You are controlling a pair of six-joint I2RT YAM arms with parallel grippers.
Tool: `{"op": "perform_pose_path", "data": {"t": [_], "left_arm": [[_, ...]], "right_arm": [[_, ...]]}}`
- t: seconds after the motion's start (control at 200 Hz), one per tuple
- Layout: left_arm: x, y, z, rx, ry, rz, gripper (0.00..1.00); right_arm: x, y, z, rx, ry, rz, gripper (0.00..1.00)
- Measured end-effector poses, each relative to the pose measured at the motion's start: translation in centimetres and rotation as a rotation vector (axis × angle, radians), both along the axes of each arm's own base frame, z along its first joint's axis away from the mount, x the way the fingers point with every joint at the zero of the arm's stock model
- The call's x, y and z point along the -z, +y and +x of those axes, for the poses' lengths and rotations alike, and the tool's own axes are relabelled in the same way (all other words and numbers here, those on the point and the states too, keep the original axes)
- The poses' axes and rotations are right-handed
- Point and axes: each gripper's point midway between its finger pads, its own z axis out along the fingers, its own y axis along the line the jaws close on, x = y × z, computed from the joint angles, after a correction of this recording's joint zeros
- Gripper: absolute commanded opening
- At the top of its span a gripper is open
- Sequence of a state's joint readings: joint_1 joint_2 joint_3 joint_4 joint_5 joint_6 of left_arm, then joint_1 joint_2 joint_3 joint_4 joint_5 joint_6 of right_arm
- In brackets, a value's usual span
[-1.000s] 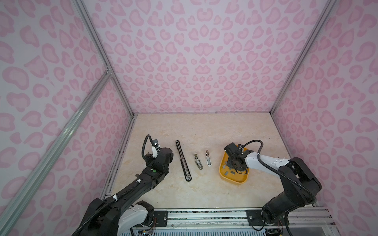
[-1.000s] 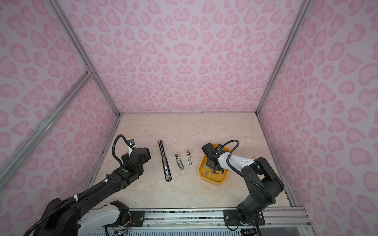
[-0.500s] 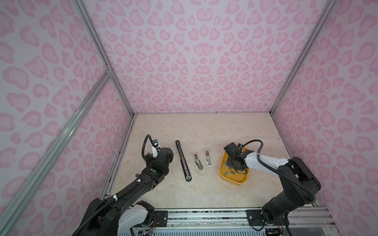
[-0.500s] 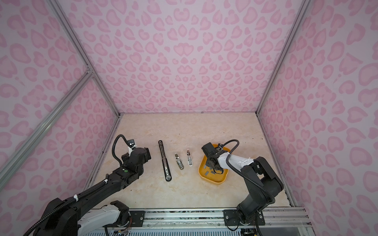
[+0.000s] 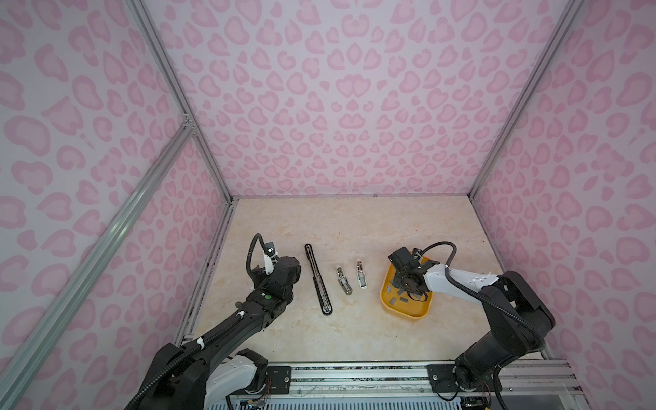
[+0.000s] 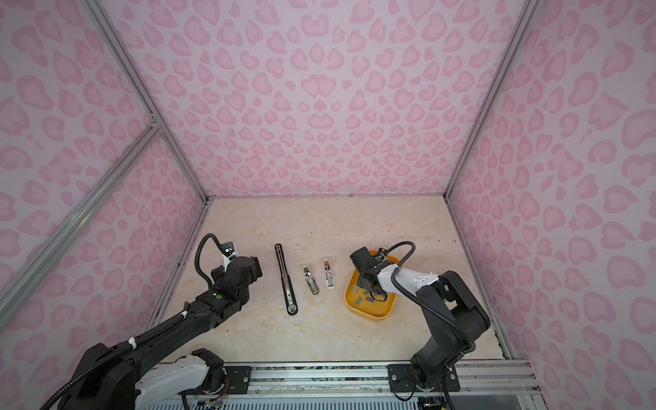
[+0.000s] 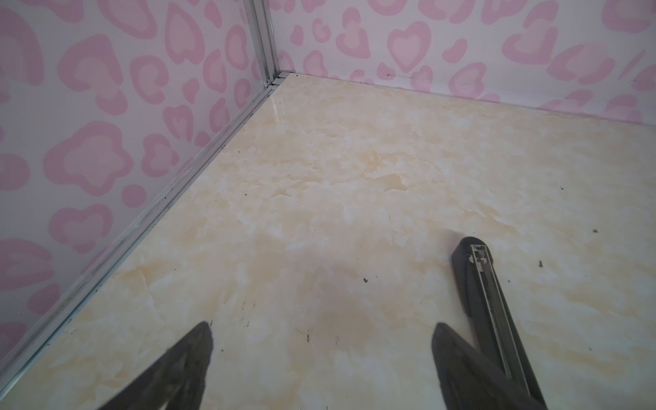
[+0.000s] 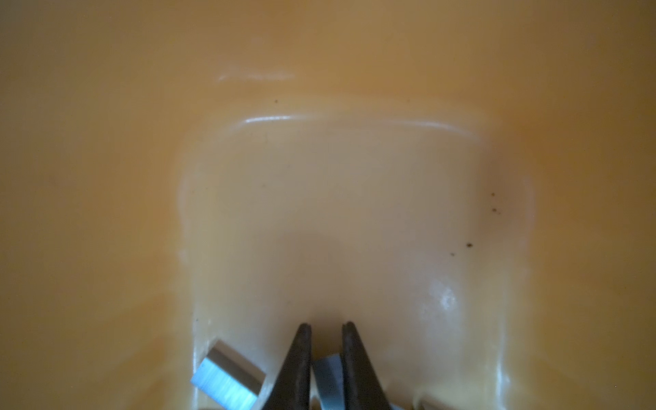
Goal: Load the staples into the stapler
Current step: 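Lower the right gripper into the yellow tray and pinch another staple strip, then lift the staple strip with the right gripper toward the white stapler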
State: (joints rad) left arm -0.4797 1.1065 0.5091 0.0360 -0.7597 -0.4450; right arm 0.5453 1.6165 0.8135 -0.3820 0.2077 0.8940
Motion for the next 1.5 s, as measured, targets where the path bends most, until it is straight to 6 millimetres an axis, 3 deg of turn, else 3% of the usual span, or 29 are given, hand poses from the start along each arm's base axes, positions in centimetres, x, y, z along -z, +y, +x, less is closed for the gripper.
{"op": "perform_pose_path", "data": {"t": [0.325,0.475,0.66,1.005,1.5], "left_arm": [[0.0,0.0,0.0,0.0,0.0,0.0,0.97],[0.0,0.0,0.0,0.0,0.0,0.0,0.97],[0.0,0.0,0.0,0.0,0.0,0.0,0.97],[0.0,0.0,0.0,0.0,0.0,0.0,0.97],[0.0,0.0,0.0,0.0,0.0,0.0,0.97]], "right_arm": [[-0.3,0.0,-0.1,-0.002,-0.014,0.007,0.12],[-0.5,-0.1,-0.5,-0.004,-0.004,0.006,0.27],[-0.3,-0.4,-1.1,-0.021,0.006,-0.003,0.31],[-0.2,0.3,-1.4,-0.055,0.004,-0.006,0.27],[0.0,0.4,-1.2,-0.064,-0.01,-0.009,0.14]]}}
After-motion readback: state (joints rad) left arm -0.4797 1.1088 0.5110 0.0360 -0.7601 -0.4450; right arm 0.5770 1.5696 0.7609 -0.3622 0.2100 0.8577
